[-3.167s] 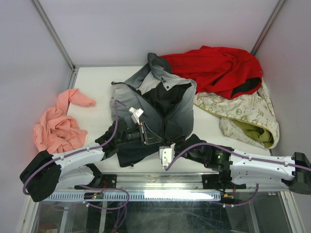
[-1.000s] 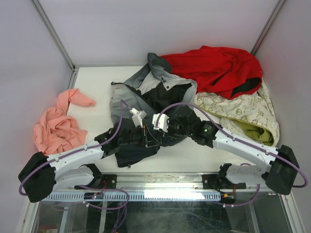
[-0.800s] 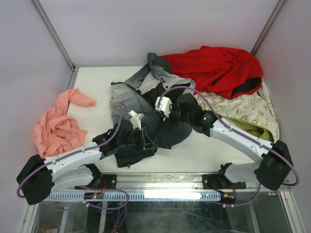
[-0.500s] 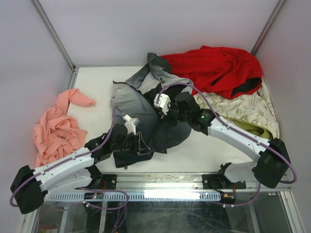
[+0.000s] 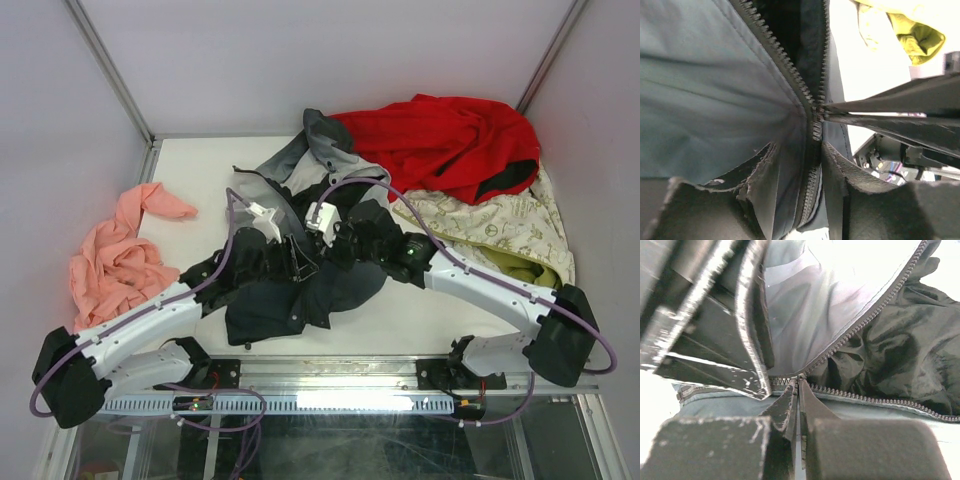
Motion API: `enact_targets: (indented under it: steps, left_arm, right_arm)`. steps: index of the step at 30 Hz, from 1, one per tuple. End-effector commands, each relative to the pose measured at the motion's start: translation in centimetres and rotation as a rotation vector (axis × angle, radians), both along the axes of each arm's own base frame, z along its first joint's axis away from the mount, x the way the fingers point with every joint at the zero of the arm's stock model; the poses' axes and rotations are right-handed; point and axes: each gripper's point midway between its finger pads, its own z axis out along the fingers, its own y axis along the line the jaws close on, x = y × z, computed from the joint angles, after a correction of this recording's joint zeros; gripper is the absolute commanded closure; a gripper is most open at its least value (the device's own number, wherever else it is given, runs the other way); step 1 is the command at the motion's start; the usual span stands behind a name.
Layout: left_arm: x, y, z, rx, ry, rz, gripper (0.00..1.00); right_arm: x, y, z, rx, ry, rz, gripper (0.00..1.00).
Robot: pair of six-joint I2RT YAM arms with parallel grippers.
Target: Zip up the jacket
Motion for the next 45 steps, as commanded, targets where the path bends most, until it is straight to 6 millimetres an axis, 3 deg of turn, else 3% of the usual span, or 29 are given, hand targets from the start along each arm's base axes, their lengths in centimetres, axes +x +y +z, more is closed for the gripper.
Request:
enact_targets:
  steps: [1,6,10,15,18,23,28,30,32,36,39,40,42,44,45]
  left_arm:
    - [1.4,-1.7,1.1,-0.034,-0.047,-0.031,0.68]
    - [0.4,-1.9,-0.1,-0.032,-0.007,-0.075,0.99]
    - [-1.3,-1.3,-0.7,-0.035,0.02,-0.119,1.0]
    - [-3.3,0.7,-2.2,0.01,0.075,-0.119,1.0]
    - [-3.9,1.8,-2.4,0.015,0.086,-0.088,1.0]
    - [-3.8,4.1,-2.8,0.054,0.086,0.02,1.0]
    - [-2.2,6.3,-2.5,0.146,0.041,0.133,1.0]
    - [-0.5,7.5,-0.7,0.203,-0.027,0.207,1.0]
    - [1.8,8.6,2.5,0.25,-0.122,0.279,1.0]
    - [5.9,10.3,12.2,0.291,-0.335,0.38,1.0]
    - [7.5,12.0,19.8,0.296,-0.477,0.459,1.0]
    - [7.7,12.5,21.9,0.287,-0.518,0.477,1.0]
    - [7.8,13.0,24.1,0.289,-0.57,0.5,1.0]
    - [8.1,13.6,23.5,0.321,-0.574,0.524,1.0]
    - [8.3,13.9,21.8,0.361,-0.551,0.535,1.0]
  right_arm:
    - [0.1,0.9,4.5,0.143,-0.054,-0.02,1.0]
    - [1.3,0.6,5.2,0.148,-0.095,-0.07,1.0]
    - [5.8,-1.3,6.7,0.147,-0.168,-0.239,1.0]
    - [13.6,-5.9,10.2,0.149,-0.275,-0.465,1.0]
    - [17.1,-7.6,12.4,0.163,-0.305,-0.531,1.0]
    - [20.7,-10.3,14.9,0.178,-0.351,-0.624,1.0]
    - [21.5,-11.4,18.8,0.215,-0.427,-0.643,1.0]
    - [21.7,-11.5,21.3,0.234,-0.464,-0.637,1.0]
    - [21.7,-11.9,24.5,0.258,-0.507,-0.639,1.0]
    - [20.7,-13.8,31.4,0.316,-0.616,-0.663,1.0]
    - [18.6,-15.4,34.6,0.331,-0.673,-0.675,1.0]
    - [17.8,-15.7,35.0,0.334,-0.674,-0.666,1.0]
    - [15.7,-15.7,34.9,0.344,-0.649,-0.622,1.0]
    - [13.7,-15.3,32.9,0.344,-0.591,-0.569,1.0]
    - [12.8,-14.8,31.4,0.338,-0.558,-0.534,1.0]
